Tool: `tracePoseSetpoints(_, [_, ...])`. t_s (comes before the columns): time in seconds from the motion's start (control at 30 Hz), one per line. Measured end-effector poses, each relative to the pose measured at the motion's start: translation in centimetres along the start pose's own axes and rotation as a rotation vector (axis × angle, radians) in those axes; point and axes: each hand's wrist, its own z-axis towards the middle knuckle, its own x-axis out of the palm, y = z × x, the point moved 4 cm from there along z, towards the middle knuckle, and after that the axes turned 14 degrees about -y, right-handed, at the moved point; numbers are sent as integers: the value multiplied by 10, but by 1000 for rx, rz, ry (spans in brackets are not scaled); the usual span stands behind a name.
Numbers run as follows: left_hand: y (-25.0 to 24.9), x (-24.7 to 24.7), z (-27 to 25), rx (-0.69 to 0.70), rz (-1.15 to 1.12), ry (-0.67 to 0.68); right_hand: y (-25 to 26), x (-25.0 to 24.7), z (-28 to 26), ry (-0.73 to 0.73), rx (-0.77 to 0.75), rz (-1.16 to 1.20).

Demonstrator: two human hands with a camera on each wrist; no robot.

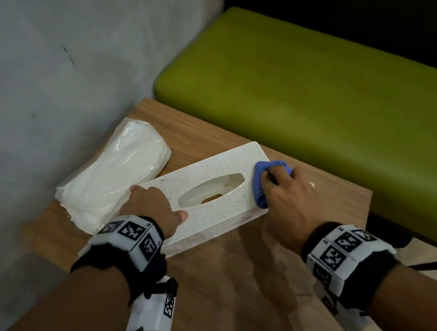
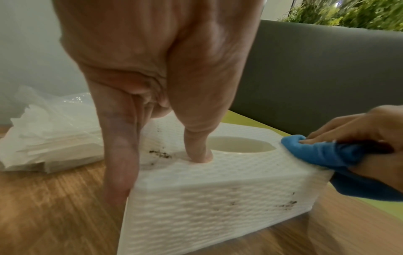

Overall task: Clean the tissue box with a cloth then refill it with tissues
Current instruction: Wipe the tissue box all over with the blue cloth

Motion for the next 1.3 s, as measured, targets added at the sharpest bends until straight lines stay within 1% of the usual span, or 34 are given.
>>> tracePoseSetpoints(0.07, [1,0,0,-4,-8,-2,25,3,-9,46,-92,32])
tracePoseSetpoints(0.13, [2,0,0,-11,0,-4,35,5,-17,69,-165,44])
tracePoseSetpoints(0.17, [2,-1,-1,-11,2,-9,30,5,-16,65,-154,48])
tracePoseSetpoints(0.27, [0,-1,-5,-5,1,-23,0,0,-4,42,6,47])
tracePoseSetpoints(0.37, [-2,-1,-7,-24,-41,-11,-7,1,1,56,56,38])
tracePoseSetpoints(0.4, [-1,-1,-6,-2,-49,-16,-4,1,0,64,63,47])
tracePoseSetpoints(0.47, [3,-1,-3,126,-30,-10,-1,-1,-3,49,73,54])
tracePoseSetpoints(0.53, [9,2,-2,292,0,60,-5,-1,-1,13,85,58])
tracePoseSetpoints(0.6, [12,1,-3,386,42,95,-9,3,7,2,74,68])
tracePoseSetpoints(0.7, [5,2,-9,431,71,43,-11,7,21,39,50,104])
tracePoseSetpoints(0.8, [-3,6,-17,397,27,-40,-5,4,26,51,36,84])
tracePoseSetpoints(0.87, [-5,8,-18,370,21,-54,10,3,14,51,-20,98])
tracePoseSetpoints(1.0, [-7,7,-18,306,37,-70,51,6,-24,124,-273,149])
tracePoseSetpoints(1.07, [-9,3,-21,288,47,-91,54,6,-20,120,-320,134])
tracePoseSetpoints(1.13, [-10,7,-22,294,-4,-85,42,6,-5,88,-279,151])
tracePoseSetpoints(1.17, [-12,12,-22,325,-57,-60,33,8,4,71,-238,165])
tracePoseSetpoints(1.23, [-20,20,-26,437,-130,10,18,11,18,32,-155,200])
tracePoseSetpoints(1.3, [-25,19,-27,520,-147,1,11,13,25,8,-143,237])
